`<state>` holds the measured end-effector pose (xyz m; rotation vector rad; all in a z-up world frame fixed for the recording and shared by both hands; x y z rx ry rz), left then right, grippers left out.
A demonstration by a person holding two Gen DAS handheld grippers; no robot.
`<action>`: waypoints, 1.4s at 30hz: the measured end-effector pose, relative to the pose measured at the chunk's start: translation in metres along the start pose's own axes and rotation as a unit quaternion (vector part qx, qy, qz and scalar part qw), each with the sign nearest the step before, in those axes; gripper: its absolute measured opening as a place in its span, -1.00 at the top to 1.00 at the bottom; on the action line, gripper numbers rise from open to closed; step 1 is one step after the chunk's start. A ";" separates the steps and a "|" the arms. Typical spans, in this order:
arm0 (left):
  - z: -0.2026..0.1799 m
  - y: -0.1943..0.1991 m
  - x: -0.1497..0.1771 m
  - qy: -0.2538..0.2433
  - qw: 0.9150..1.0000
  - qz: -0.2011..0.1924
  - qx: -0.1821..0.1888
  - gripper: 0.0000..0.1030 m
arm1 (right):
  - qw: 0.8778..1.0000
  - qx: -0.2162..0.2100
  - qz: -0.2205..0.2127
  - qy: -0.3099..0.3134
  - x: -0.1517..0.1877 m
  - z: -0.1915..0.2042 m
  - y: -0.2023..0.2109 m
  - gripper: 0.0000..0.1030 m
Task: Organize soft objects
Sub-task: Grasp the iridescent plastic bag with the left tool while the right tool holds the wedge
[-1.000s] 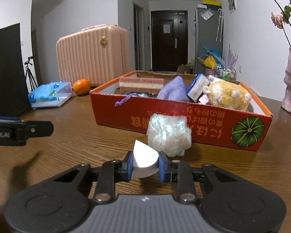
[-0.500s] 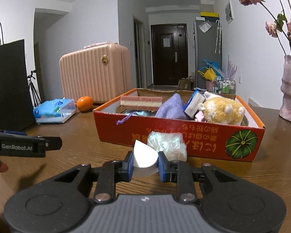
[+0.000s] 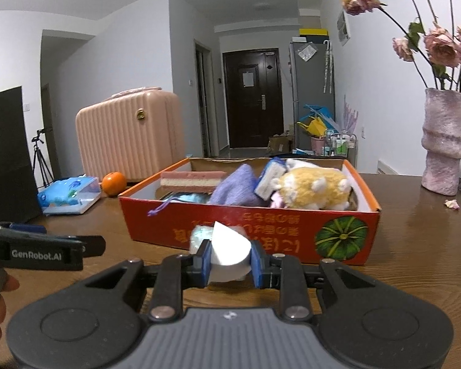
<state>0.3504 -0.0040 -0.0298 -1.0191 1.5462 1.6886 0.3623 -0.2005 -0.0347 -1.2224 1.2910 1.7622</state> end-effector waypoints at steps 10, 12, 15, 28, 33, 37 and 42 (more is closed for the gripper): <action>-0.046 -0.005 -0.006 -0.018 0.999 -0.002 0.028 -1.00 | 1.000 0.019 -0.008 -0.014 -0.002 -0.029 0.003 0.50; -0.055 -0.008 -0.006 -0.022 0.999 -0.002 0.034 -1.00 | 1.000 0.024 -0.010 -0.017 -0.003 -0.035 0.004 0.50; -0.068 -0.012 -0.007 -0.026 0.999 -0.001 0.041 -1.00 | 0.999 0.032 -0.011 -0.017 -0.003 -0.044 0.006 0.50; -0.112 -0.040 -0.007 -0.049 0.997 0.017 0.055 -1.00 | 0.997 0.062 -0.012 -0.036 -0.004 -0.083 0.004 0.49; -0.125 -0.053 -0.007 -0.054 0.996 0.028 0.058 -1.00 | 0.997 0.067 -0.011 -0.036 -0.004 -0.088 0.003 0.49; -0.130 -0.060 -0.007 -0.059 0.996 0.033 0.061 -1.00 | 0.997 0.069 -0.009 -0.036 -0.003 -0.089 0.001 0.49; -0.132 -0.067 -0.007 -0.061 0.995 0.040 0.061 -0.91 | 0.997 0.073 -0.011 -0.033 -0.002 -0.088 0.001 0.49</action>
Point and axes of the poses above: each gripper's, at about its wrist camera, not at the fingertips, and y roughly against the way its jaws point, z to its left, x to its underside, the point moved 1 cm from there along -y, roughly the way its jaws point
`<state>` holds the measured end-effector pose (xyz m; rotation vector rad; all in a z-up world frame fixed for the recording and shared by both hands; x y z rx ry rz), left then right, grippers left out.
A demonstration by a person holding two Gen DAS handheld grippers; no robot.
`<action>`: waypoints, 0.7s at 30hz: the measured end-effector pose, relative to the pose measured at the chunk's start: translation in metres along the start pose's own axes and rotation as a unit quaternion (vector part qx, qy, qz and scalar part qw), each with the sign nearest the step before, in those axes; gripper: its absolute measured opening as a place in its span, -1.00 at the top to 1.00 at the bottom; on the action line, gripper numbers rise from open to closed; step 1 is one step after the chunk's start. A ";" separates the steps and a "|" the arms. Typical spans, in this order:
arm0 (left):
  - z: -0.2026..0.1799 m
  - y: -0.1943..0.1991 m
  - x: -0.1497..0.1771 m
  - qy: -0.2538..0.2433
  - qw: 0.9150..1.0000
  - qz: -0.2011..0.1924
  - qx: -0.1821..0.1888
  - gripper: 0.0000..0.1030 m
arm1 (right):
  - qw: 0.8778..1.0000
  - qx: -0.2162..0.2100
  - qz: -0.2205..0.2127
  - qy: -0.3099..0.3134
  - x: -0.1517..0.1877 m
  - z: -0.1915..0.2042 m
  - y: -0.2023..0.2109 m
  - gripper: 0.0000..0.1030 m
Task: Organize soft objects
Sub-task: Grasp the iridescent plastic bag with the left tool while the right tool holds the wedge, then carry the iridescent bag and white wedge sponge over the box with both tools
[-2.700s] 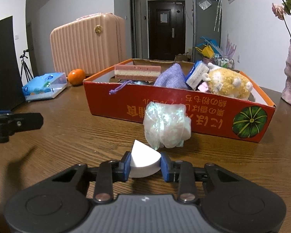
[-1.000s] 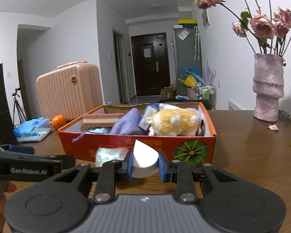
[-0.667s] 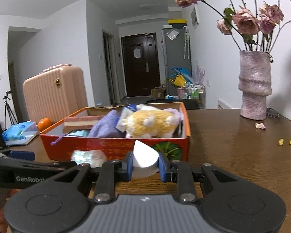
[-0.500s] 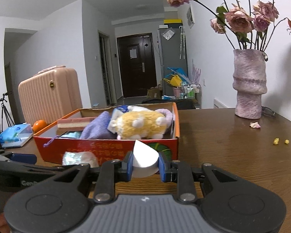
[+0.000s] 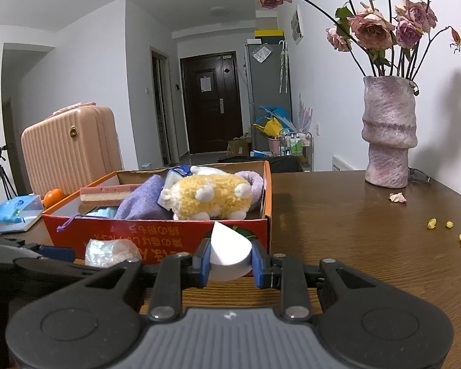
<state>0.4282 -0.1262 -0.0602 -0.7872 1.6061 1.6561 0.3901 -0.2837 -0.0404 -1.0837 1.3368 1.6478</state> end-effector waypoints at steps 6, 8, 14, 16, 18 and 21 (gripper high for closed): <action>0.003 -0.006 0.002 0.003 1.000 0.017 0.026 -0.09 | 1.000 0.003 -0.002 0.003 0.001 0.000 -0.001 0.48; 0.003 -0.007 0.003 0.000 0.999 0.020 0.031 0.01 | 1.000 0.005 -0.004 0.003 0.000 0.000 -0.001 0.48; 0.008 0.000 0.004 0.003 0.999 0.007 0.031 0.08 | 1.000 0.018 -0.012 0.009 0.001 0.004 -0.001 0.48; 0.011 0.002 0.005 0.007 1.000 0.004 0.029 0.08 | 0.999 0.028 -0.018 0.013 0.001 0.005 0.000 0.48; 0.015 0.005 0.006 0.010 1.000 0.002 0.026 0.08 | 0.999 0.029 -0.022 0.004 0.000 0.004 0.002 0.48; 0.020 0.010 0.007 0.015 1.000 -0.004 0.023 0.09 | 0.999 0.029 -0.024 -0.002 0.000 0.005 0.003 0.48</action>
Point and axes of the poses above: each gripper's, at about its wrist camera, not at the fingertips, and y roughly against the way its jaws point, z to its left, x to its underside, the point moved 1 cm from there along -y, roughly the way its jaws point
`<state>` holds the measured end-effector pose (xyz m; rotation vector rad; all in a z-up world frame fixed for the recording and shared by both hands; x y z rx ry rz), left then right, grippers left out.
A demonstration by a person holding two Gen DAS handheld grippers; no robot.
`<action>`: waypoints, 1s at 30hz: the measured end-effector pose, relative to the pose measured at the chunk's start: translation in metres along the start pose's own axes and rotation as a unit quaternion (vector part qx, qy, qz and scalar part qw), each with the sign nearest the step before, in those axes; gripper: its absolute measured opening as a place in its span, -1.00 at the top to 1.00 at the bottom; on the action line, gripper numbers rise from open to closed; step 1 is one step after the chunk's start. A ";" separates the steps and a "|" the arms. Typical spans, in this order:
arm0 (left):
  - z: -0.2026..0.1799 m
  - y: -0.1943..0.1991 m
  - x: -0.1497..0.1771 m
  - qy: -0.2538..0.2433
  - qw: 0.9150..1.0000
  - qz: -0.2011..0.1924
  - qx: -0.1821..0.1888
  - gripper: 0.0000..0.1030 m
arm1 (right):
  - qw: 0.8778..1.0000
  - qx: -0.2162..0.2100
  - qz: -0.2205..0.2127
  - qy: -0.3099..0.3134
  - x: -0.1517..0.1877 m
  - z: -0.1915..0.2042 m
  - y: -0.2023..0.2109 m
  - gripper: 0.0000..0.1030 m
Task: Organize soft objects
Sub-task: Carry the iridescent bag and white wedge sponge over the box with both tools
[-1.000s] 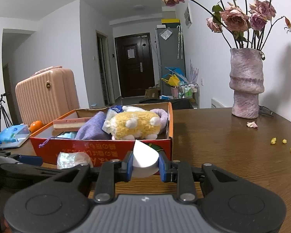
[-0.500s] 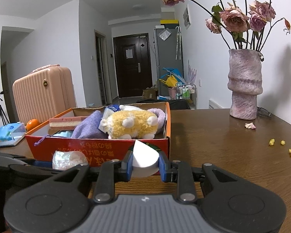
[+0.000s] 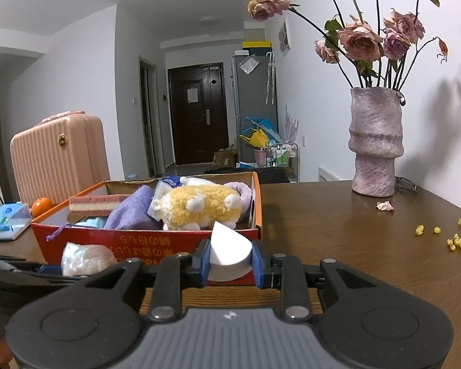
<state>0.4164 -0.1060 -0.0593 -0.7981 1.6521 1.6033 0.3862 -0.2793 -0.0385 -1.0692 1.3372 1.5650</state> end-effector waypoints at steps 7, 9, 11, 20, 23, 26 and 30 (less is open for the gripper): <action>0.011 0.021 0.006 0.008 1.000 -0.020 0.000 0.10 | 1.000 -0.011 -0.013 0.001 0.001 0.014 0.007 0.48; 0.013 0.028 0.005 0.008 1.000 -0.029 0.003 0.10 | 1.000 -0.013 -0.018 0.000 0.001 0.018 0.011 0.48; 0.015 0.037 0.006 0.006 0.999 -0.040 0.009 0.10 | 1.000 -0.016 -0.023 -0.001 0.001 0.022 0.013 0.48; 0.029 0.068 -0.004 0.012 0.996 -0.088 0.028 0.10 | 0.998 -0.019 -0.054 -0.001 -0.007 0.043 0.023 0.48; 0.033 0.074 -0.009 0.014 0.994 -0.101 0.027 0.10 | 0.998 -0.020 -0.057 -0.002 -0.010 0.048 0.021 0.48; 0.038 0.075 -0.015 0.020 0.994 -0.107 0.027 0.10 | 0.998 -0.022 -0.056 0.000 -0.011 0.056 0.018 0.48; 0.045 0.074 -0.023 0.026 0.993 -0.117 0.025 0.10 | 0.998 -0.024 -0.063 0.007 -0.014 0.067 0.014 0.47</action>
Point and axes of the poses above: each gripper's, at about its wrist camera, not at the fingertips, and y roughly against the way its jaws point, z to its left, x to its underside, the point moved 1 cm from there along -y, roughly the way its jaws point
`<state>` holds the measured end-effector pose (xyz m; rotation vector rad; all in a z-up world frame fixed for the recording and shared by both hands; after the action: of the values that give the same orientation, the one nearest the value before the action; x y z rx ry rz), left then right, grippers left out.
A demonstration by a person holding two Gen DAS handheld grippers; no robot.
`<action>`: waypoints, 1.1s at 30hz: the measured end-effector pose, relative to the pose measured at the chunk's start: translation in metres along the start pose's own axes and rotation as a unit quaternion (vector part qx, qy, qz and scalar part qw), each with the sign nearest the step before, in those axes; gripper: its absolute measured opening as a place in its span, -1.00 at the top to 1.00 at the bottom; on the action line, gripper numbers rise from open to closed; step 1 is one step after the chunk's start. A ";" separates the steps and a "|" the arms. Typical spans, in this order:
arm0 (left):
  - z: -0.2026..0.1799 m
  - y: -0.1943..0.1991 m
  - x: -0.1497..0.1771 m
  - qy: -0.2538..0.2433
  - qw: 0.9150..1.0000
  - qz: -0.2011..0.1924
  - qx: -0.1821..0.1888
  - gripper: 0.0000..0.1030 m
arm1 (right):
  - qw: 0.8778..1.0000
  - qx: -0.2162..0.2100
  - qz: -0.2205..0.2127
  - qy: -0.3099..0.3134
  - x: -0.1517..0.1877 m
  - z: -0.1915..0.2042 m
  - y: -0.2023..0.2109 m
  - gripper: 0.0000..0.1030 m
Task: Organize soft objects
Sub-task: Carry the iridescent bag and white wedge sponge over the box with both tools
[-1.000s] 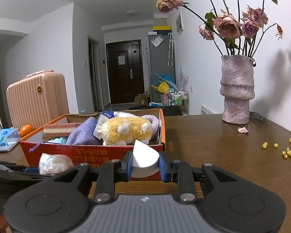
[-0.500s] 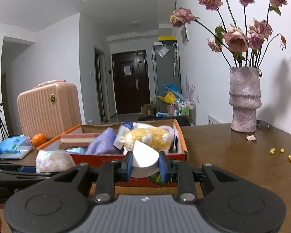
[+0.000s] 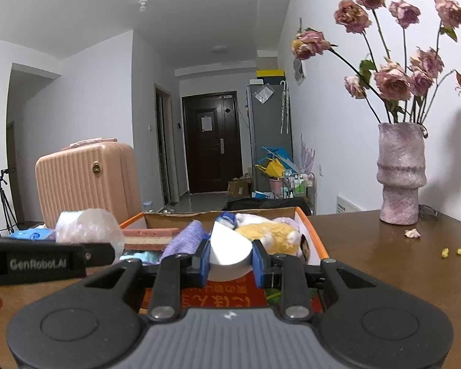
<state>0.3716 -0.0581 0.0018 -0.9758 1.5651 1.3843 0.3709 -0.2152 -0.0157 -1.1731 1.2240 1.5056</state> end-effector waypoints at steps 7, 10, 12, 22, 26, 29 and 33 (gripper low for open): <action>0.010 -0.006 -0.013 0.007 1.000 -0.020 -0.008 0.10 | 1.000 -0.003 -0.004 0.011 -0.002 0.014 -0.015 0.47; 0.013 -0.012 -0.018 0.010 1.000 -0.023 -0.011 0.10 | 1.000 -0.005 -0.006 0.018 -0.003 0.020 -0.023 0.47; 0.014 -0.015 -0.021 0.010 1.000 -0.026 -0.012 0.10 | 1.000 -0.005 -0.008 0.023 -0.003 0.023 -0.028 0.47; 0.020 -0.045 -0.028 0.010 1.000 -0.024 -0.014 0.09 | 0.999 -0.013 -0.002 0.032 -0.001 0.034 -0.057 0.47; 0.023 -0.055 -0.030 0.008 1.000 -0.020 -0.019 0.09 | 0.999 -0.016 0.003 0.033 0.000 0.034 -0.068 0.47; 0.026 -0.065 -0.031 0.007 1.000 -0.015 -0.021 0.09 | 0.999 -0.017 0.005 0.034 -0.001 0.034 -0.076 0.47; 0.030 -0.075 -0.031 0.006 1.000 -0.010 -0.025 0.09 | 0.999 -0.017 0.008 0.034 -0.001 0.032 -0.087 0.46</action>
<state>0.4551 -0.0343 0.0010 -1.0292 1.5321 1.4117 0.4501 -0.1698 -0.0283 -1.2495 1.2603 1.5156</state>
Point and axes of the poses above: each gripper's, at about its wrist camera, not at the fingertips, and y roughly against the way its jaws point, z to its left, x to its underside, the point moved 1 cm from there along -y, roughly the way its jaws point
